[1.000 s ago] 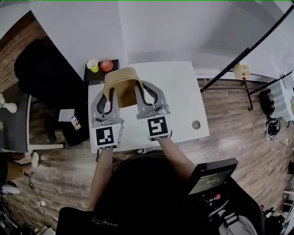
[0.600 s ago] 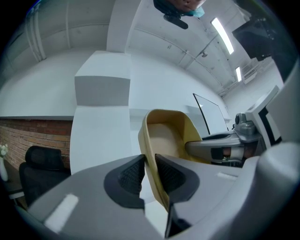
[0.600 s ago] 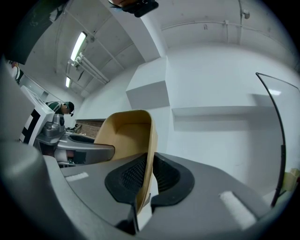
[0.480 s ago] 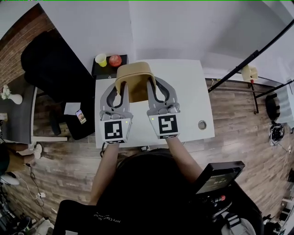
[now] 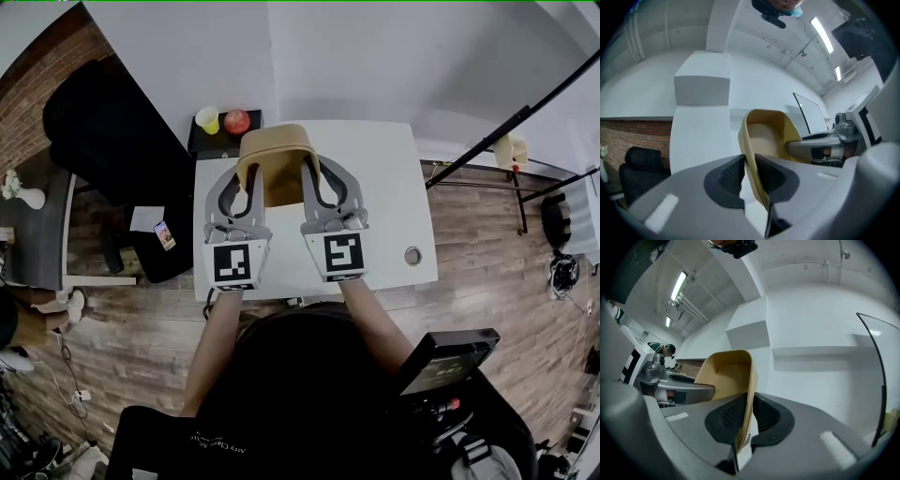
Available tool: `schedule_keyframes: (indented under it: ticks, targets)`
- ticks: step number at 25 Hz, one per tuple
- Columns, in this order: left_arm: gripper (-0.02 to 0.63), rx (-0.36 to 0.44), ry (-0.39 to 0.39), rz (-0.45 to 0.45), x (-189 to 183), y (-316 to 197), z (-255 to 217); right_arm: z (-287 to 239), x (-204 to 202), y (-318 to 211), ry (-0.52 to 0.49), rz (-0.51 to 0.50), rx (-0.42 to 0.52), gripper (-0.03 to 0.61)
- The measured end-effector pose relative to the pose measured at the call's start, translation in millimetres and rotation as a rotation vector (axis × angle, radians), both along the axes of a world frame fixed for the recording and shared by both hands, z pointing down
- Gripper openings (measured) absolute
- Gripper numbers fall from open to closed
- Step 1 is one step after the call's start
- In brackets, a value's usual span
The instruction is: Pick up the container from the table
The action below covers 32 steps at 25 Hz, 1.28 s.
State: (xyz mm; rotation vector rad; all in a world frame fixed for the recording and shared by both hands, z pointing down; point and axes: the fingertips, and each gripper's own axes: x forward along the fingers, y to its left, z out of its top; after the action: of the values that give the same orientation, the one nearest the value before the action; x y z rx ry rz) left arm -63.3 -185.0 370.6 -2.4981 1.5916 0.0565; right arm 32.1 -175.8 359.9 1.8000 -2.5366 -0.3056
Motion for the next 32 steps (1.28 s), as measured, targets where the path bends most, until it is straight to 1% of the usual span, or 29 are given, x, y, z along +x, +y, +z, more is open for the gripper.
schedule_keyframes:
  ticks: [3, 7, 12, 15, 27, 32]
  targets:
    - [0.063, -0.006, -0.004, -0.005, -0.3, -0.8, 1.4, 0.3, 0.6, -0.1, 0.0, 0.002, -0.004, 0.035]
    - [0.063, -0.001, -0.004, 0.001, 0.9, -0.6, 0.8, -2.6, 1.8, -0.5, -0.018, 0.008, 0.023, 0.035]
    - [0.063, 0.0, 0.001, 0.003, 1.3, -1.3, 0.3, 0.7, 1.4, 0.1, 0.0, 0.007, -0.006, 0.035]
    - [0.063, -0.005, -0.001, 0.004, 1.7, -1.7, 2.0, -1.2, 2.0, -0.5, -0.006, 0.01, 0.009, 0.035]
    - [0.063, 0.005, 0.004, 0.01, 4.0, -0.8, -0.3, 2.6, 3.0, 0.7, 0.007, 0.01, -0.016, 0.034]
    - [0.063, -0.002, 0.003, 0.004, 2.5, -1.9, 1.7, -0.3, 2.8, -0.6, -0.016, 0.007, 0.002, 0.034]
